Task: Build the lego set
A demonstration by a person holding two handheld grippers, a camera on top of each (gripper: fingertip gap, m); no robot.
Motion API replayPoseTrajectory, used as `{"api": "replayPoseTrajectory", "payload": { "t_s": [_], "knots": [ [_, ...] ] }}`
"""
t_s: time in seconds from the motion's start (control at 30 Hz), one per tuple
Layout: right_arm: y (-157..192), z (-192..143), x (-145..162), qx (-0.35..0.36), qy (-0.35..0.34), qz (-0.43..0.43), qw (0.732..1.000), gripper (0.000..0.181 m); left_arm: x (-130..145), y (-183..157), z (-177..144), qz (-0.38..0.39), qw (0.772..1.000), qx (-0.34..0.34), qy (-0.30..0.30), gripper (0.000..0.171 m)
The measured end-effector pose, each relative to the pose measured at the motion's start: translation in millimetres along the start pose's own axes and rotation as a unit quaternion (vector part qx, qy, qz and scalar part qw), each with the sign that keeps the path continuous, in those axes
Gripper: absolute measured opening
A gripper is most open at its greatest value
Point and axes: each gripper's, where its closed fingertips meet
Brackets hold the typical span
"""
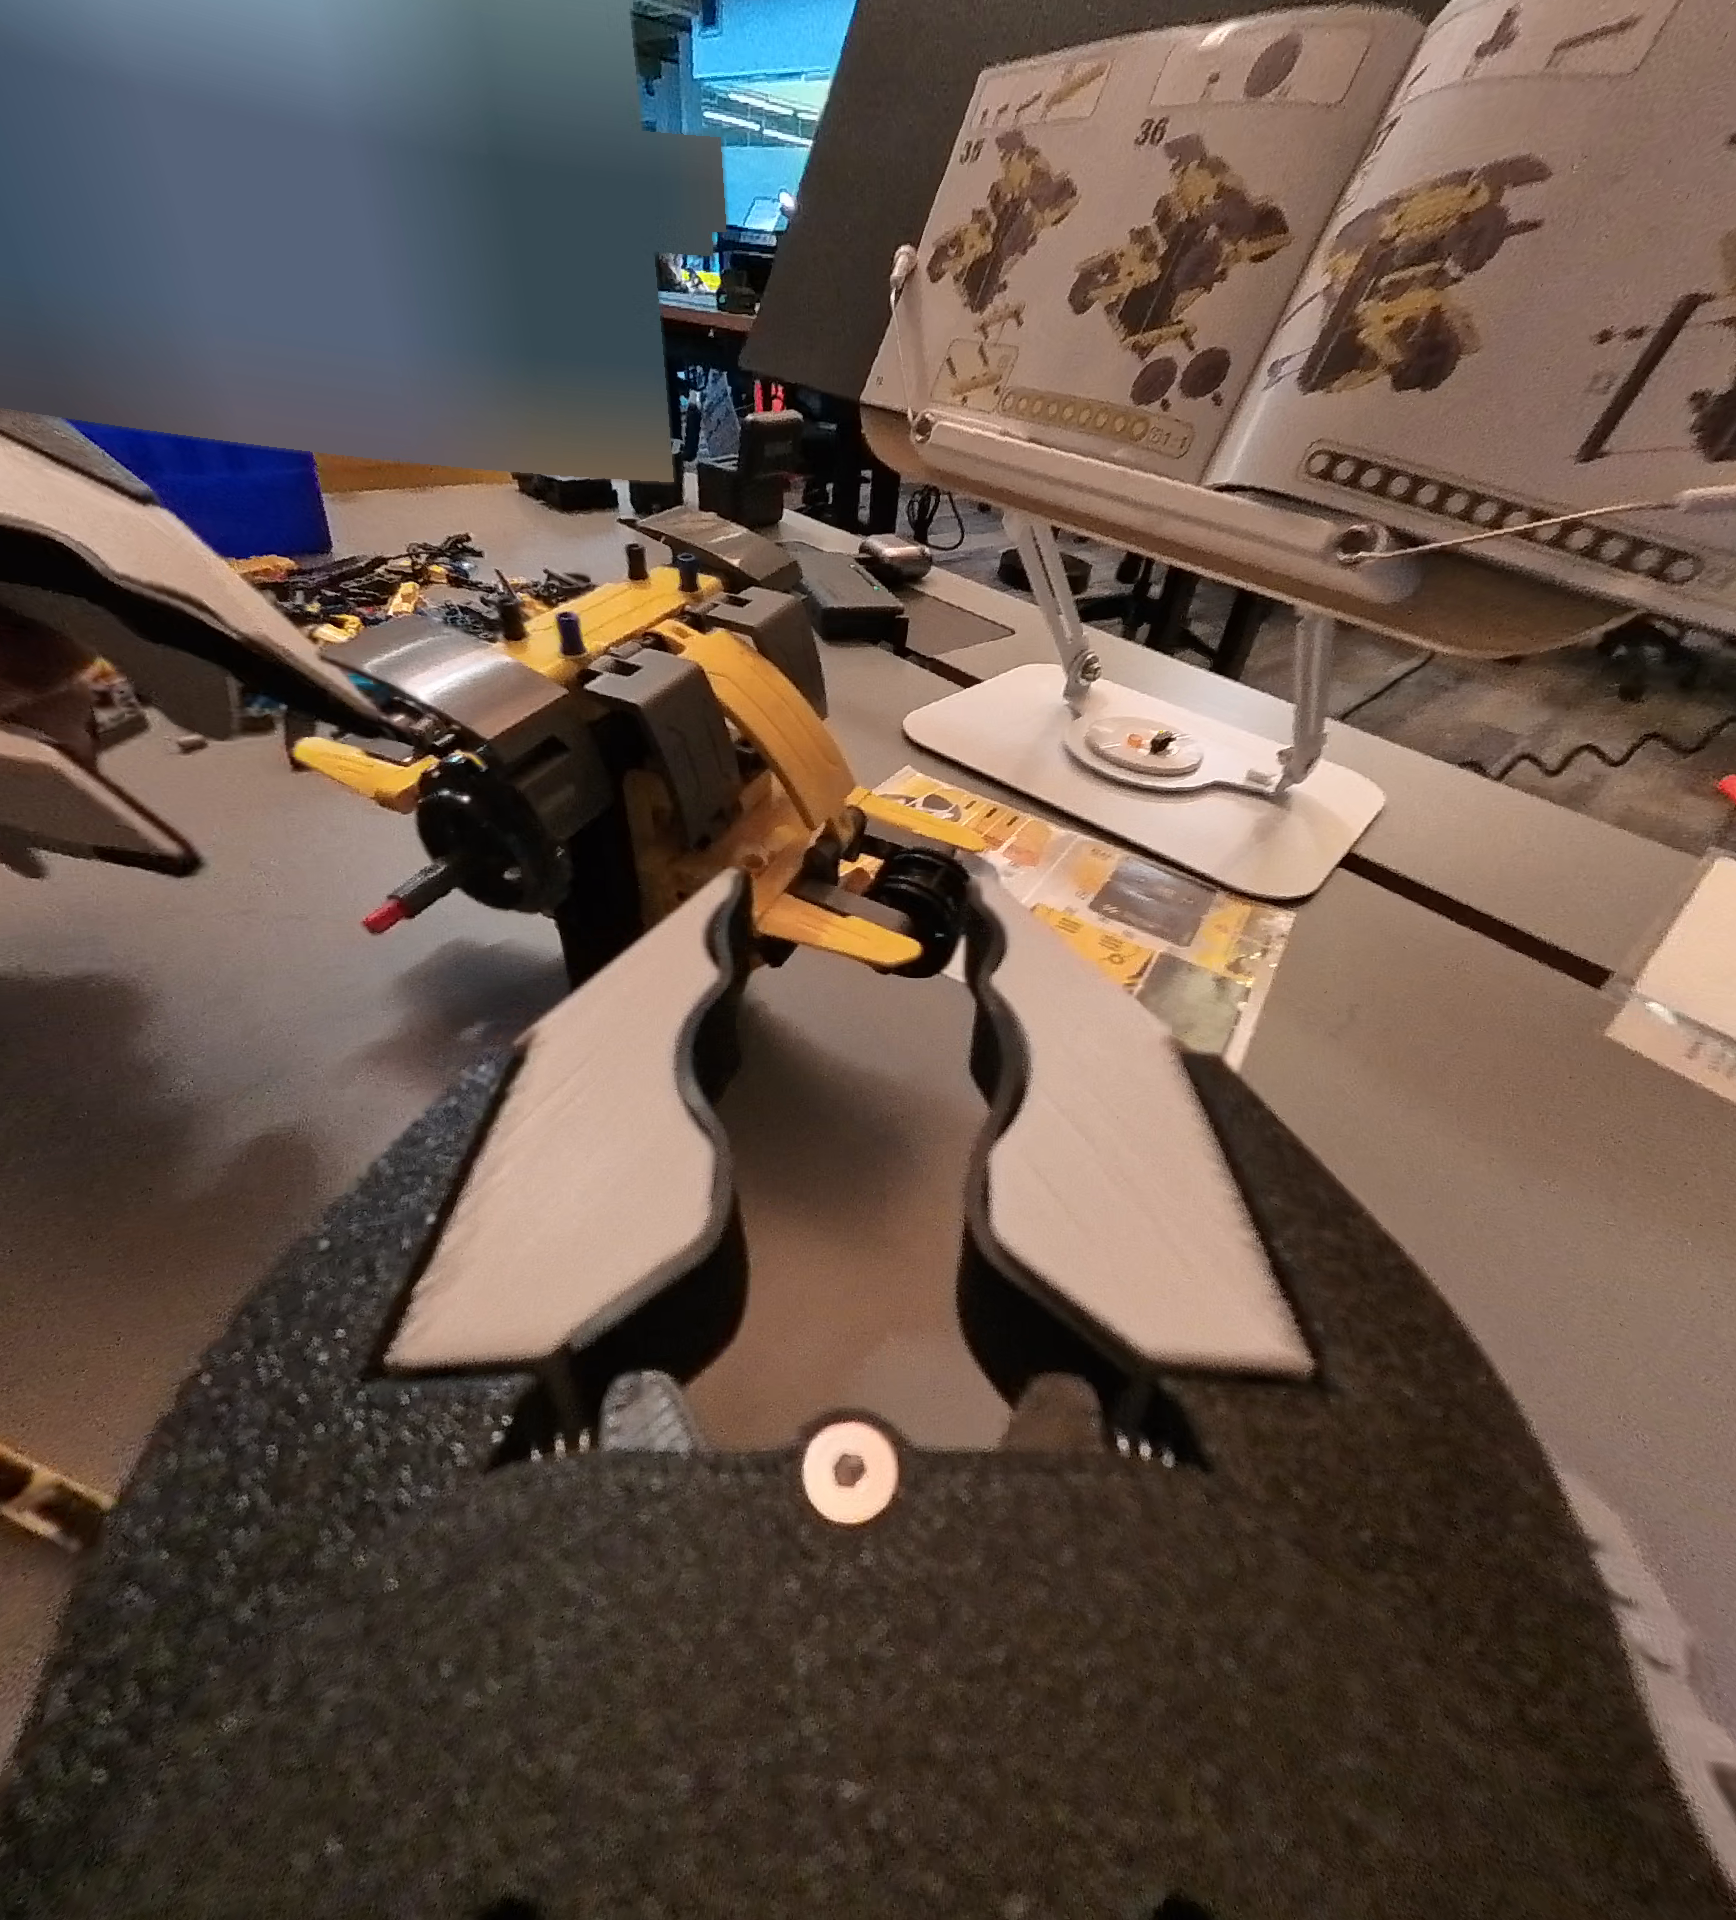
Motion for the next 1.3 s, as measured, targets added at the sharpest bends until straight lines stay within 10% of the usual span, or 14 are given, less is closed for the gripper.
{"api": "replayPoseTrajectory", "payload": {
  "t_s": [0.2,0.57,1.3],
  "knots": [
    [56,-38,7,-0.137,0.076,-0.044,0.987,0.009,5,-54,-2,0.001,0.998,0.023,0.052,0.039],
    [148,-68,74,-0.307,0.342,-0.225,0.859,0.007,67,-121,25,-0.102,0.972,0.097,0.191,0.022],
    [160,-66,98,-0.38,0.406,-0.297,0.776,0.002,72,-120,25,-0.041,0.976,0.052,0.208,0.005]
  ]
}}
Point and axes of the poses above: each gripper's, where its closed fingertips meet, z out along the fingers, x out of its underside, y = z × x across the jaws, and after that the axes turned 3 degrees about z, right-handed
